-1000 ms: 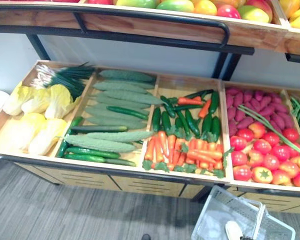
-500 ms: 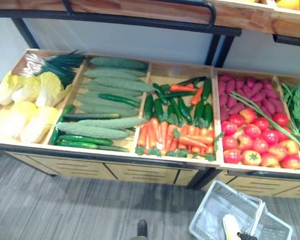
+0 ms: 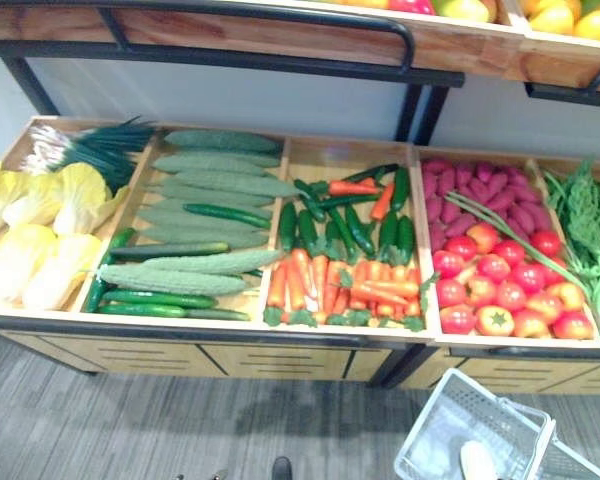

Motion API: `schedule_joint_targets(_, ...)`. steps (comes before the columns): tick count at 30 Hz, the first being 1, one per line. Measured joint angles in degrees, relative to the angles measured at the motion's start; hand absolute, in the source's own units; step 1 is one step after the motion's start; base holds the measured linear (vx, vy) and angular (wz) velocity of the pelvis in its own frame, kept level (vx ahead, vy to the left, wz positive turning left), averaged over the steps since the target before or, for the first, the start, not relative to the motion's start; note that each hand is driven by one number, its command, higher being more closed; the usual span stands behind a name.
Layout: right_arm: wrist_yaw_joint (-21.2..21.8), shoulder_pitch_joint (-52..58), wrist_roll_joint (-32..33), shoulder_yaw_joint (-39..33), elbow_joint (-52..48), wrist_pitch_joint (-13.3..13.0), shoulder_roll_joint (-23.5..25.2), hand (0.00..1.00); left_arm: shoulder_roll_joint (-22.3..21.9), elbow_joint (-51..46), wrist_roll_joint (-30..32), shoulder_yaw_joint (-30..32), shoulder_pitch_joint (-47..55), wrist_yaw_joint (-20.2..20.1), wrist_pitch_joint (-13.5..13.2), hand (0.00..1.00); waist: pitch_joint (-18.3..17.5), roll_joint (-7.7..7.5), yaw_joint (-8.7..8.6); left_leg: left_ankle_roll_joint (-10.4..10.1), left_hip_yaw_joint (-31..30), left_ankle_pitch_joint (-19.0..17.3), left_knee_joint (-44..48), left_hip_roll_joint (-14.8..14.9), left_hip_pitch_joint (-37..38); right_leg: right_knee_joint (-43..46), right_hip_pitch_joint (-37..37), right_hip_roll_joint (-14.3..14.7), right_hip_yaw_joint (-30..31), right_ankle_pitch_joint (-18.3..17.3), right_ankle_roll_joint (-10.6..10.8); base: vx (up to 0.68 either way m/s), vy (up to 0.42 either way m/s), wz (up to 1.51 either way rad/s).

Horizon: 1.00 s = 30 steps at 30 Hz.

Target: Pick vegetable in the basket

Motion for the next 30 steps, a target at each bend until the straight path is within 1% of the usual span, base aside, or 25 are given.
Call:
schedule_joint_targets(3, -0.1, -0.6, -0.9, -0.8, 1.1, 0.0, -0.3, 1.00, 0.1, 0.1, -0.1, 2.7, 0.7, 0.3, 0.1, 0.00, -0.3, 0.21, 0.04, 0.1, -1.1, 0.2, 0.0, -0.4, 0.0, 0.8, 0.0, 0.1, 0.0, 0.0, 0.0, 0.10, 0.001, 0.18)
schedule_joint_targets(6, -0.3, -0.9, -1.9, -1.8, 2.1, 0.0, -1.1, 1.00, 0.4, 0.1, 0.4, 5.9, 1.0, 4.0, 0.1, 0.00, -1.0, 0.90, 0.17, 0.1, -1.6, 0.2, 0.0, -0.5, 0.3, 1.3, 0.2, 0.1, 0.0, 0.0, 0.0, 0.08, -0.019, 0.13)
schedule_joint_targets(7, -0.4, -1.2, -3.1, -1.9, 2.8, -0.1, -1.7, 1.00, 1.0, 0.0, 1.1, 6.2, 1.2, 5.3, 0.1, 0.00, -1.2, 1.33, 0.15, 0.1, -1.8, 0.3, 0.0, -0.5, 0.5, 1.3, 0.5, 0.2, -0.1, 0.0, 0.0, 0.07, -0.041, 0.08)
schedule_joint_targets(10, -1.5, -1.4, -3.7, -2.7, 3.4, -0.1, -2.3, 1.00, 1.9, -0.7, 2.0, 7.8, 1.1, 8.2, 0.1, 0.00, -1.4, 2.25, 0.13, 0.1, -2.3, 0.3, 0.0, -0.5, 0.9, 1.2, 1.2, 0.2, -0.3, 0.0, 0.0, 0.04, -0.038, 0.11)
schedule_joint_targets(11, -1.9, -1.6, -4.4, -3.9, 3.4, -0.2, -2.3, 1.00, 2.0, -2.8, 2.6, 7.9, 1.1, 9.5, 0.1, 0.00, -1.3, 2.68, 0.16, 0.1, -2.6, 0.3, 0.0, -0.5, 0.9, 1.1, 1.4, 0.3, -0.5, 0.0, 0.0, 0.02, -0.043, 0.11)
schedule_joint_targets(13, -2.5, -1.6, -5.1, -4.3, 3.4, -0.2, -2.3, 1.00, 1.8, -8.0, 3.2, 7.5, 1.6, 11.3, 0.2, 0.00, -1.3, 2.99, 0.21, 0.1, -2.8, 0.4, 0.0, -0.6, 0.8, 0.3, 1.9, 0.3, -0.8, 0.0, 0.0, 0.01, -0.051, 0.06)
schedule_joint_targets(15, -2.6, -1.2, -5.4, -4.7, 3.2, -0.2, -2.2, 1.00, 1.4, -19.6, 4.8, 5.0, 3.7, 13.4, 0.0, 0.00, -1.3, 3.17, 0.26, 0.1, -3.0, 0.4, 0.0, -0.6, 0.1, -0.5, 1.8, 0.3, -1.4, -0.1, -0.1, 0.00, -0.043, 0.04)
schedule_joint_targets(16, -2.6, -1.1, -5.4, -5.2, 3.1, -0.2, -2.1, 1.00, 1.1, -23.1, 5.6, 4.4, 4.1, 13.9, -0.1, 0.00, -1.3, 3.13, 0.31, 0.2, -3.1, 0.5, 0.0, -0.6, -0.2, -0.7, 1.8, 0.2, -1.5, -0.2, -0.3, 0.00, -0.046, 0.07)
schedule_joint_targets(18, -2.7, -0.3, -5.4, -6.6, 2.7, -0.1, -2.0, 1.00, -0.9, -35.8, 8.0, 2.1, 6.3, 15.3, -0.5, 0.00, -1.2, 3.17, 0.55, 0.3, -3.0, 0.6, 0.0, -0.8, -0.5, -1.5, 2.0, 0.0, -1.5, -0.2, -0.3, 0.01, -0.037, 0.01)
schedule_joint_targets(19, -2.7, -0.2, -5.4, -6.8, 2.7, -0.1, -2.0, 1.00, -1.3, -38.2, 8.6, 1.4, 6.5, 15.4, -0.5, 0.00, -1.2, 3.18, 0.53, 0.4, -3.0, 0.7, 0.0, -0.8, -0.4, -1.4, 2.0, -0.1, -1.4, -0.2, -0.3, 0.00, 0.000, 0.00)
schedule_joint_targets(21, -2.9, 0.8, -5.4, -8.1, 1.5, 0.2, -1.5, 1.00, -2.5, -46.2, 12.2, -2.2, 6.8, 15.6, -0.6, 0.00, -1.2, 3.17, 0.50, 0.6, -3.0, 0.8, 0.0, -0.9, 0.0, -1.4, 2.5, -0.1, -1.3, -0.2, -0.3, 0.00, 0.000, 0.00)
schedule_joint_targets(23, -3.0, 1.6, -5.4, -8.3, 0.4, 0.3, -1.1, 1.00, -2.7, -49.5, 13.9, -4.7, 6.7, 15.6, -1.1, 0.00, -1.3, 3.15, 0.42, 0.6, -3.0, 0.8, 0.0, -0.8, 0.3, -1.4, 2.9, 0.0, -1.3, -0.2, -0.4, 0.01, -0.016, -0.02)
schedule_joint_targets(25, -3.1, 2.0, -5.4, -8.3, -0.3, 0.4, -0.9, 1.00, -2.7, -53.1, 15.0, -6.6, 6.7, 15.6, -2.5, 0.00, -1.2, 3.11, 0.29, 0.6, -2.4, 0.8, 0.0, -0.5, 0.5, -1.5, 2.8, 0.1, -0.7, -0.3, -0.5, 0.02, -0.039, -0.11)
schedule_joint_targets(28, -3.1, 2.4, -5.4, -7.9, -1.3, 0.8, -0.9, 1.00, -2.6, -56.6, 15.6, -7.7, 6.6, 15.7, -2.6, 0.00, -1.2, 3.11, 0.20, 0.3, -0.9, 0.6, 0.0, 0.0, 1.0, -1.7, 2.8, 0.3, 0.3, -0.3, -0.5, 0.01, -0.038, -0.26)
schedule_joint_targets(30, -3.1, 2.6, -5.3, -7.7, -1.4, 0.7, -0.9, 1.00, -1.9, -59.9, 16.3, -10.0, 6.5, 15.6, -3.3, 0.00, -1.2, 3.06, 0.12, 0.4, -0.1, 0.2, 0.0, 0.2, 1.0, -2.5, 2.8, 0.4, 0.7, -0.3, -0.5, -0.01, -0.043, -0.24)
